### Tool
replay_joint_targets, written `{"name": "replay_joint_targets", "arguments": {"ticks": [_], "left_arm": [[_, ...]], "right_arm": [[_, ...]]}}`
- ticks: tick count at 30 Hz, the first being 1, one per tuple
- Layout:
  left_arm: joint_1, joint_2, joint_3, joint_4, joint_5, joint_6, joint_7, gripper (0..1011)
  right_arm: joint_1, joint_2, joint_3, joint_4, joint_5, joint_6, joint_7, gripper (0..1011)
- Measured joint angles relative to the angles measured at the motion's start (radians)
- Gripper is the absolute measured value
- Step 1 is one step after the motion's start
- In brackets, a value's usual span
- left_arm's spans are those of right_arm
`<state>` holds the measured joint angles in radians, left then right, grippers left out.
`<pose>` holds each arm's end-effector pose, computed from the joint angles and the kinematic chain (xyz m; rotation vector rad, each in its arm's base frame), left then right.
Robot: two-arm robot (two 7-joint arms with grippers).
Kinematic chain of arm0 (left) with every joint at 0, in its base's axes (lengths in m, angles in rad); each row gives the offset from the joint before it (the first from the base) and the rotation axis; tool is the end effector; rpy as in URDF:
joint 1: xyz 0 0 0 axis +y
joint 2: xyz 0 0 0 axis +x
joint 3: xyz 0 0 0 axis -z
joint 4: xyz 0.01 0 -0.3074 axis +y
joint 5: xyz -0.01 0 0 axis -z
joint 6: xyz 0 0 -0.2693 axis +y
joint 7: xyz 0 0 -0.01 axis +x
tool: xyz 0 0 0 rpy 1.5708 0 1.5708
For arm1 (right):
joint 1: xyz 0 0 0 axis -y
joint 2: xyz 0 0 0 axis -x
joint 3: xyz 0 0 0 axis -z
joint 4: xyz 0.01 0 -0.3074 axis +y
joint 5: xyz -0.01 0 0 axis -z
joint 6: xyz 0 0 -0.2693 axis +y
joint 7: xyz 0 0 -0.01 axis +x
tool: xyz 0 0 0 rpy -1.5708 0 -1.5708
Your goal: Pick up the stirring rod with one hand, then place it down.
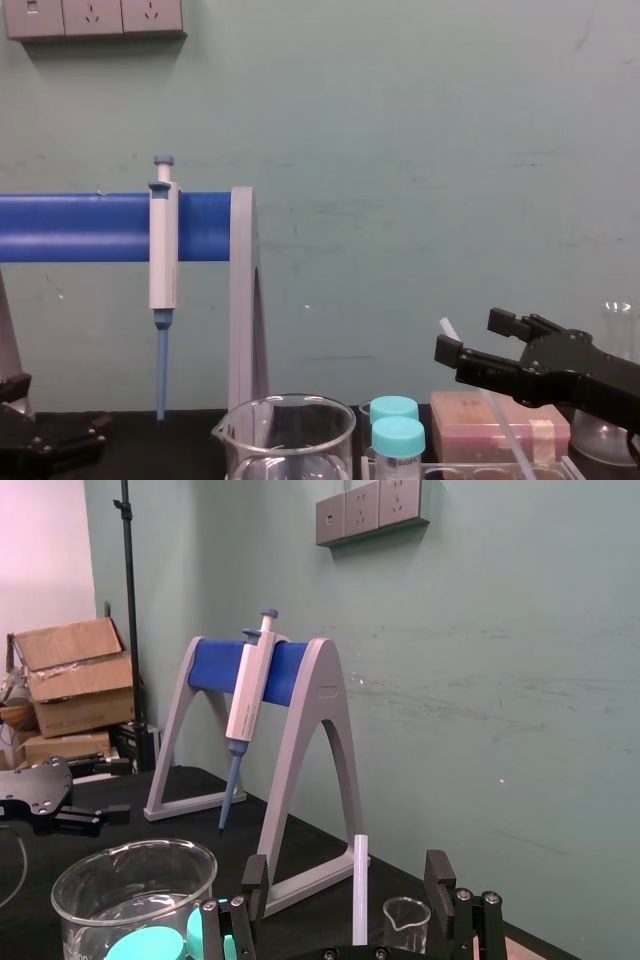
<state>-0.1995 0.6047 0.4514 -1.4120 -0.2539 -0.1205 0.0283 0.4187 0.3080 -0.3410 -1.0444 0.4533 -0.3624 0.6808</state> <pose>0.3236 0.1030 -0.3087 0.3045 -0.2850 1.2480 0.3992 -0.0599 -0.3221 0.1196 -0.1389 -0.7723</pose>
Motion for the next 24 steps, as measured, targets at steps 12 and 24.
{"name": "replay_joint_targets", "arguments": {"ticks": [12, 24], "left_arm": [[0.0, 0.0, 0.0, 0.0, 0.0, 0.0, 0.0, 1000], [0.0, 0.0, 0.0, 0.0, 0.0, 0.0, 0.0, 1000]], "right_arm": [[-0.052, 0.004, 0.034, -0.112, -0.049, 0.022, -0.145, 1003], [-0.187, -0.029, 0.157, -0.325, -0.074, 0.229, -0.435, 1003]]}}
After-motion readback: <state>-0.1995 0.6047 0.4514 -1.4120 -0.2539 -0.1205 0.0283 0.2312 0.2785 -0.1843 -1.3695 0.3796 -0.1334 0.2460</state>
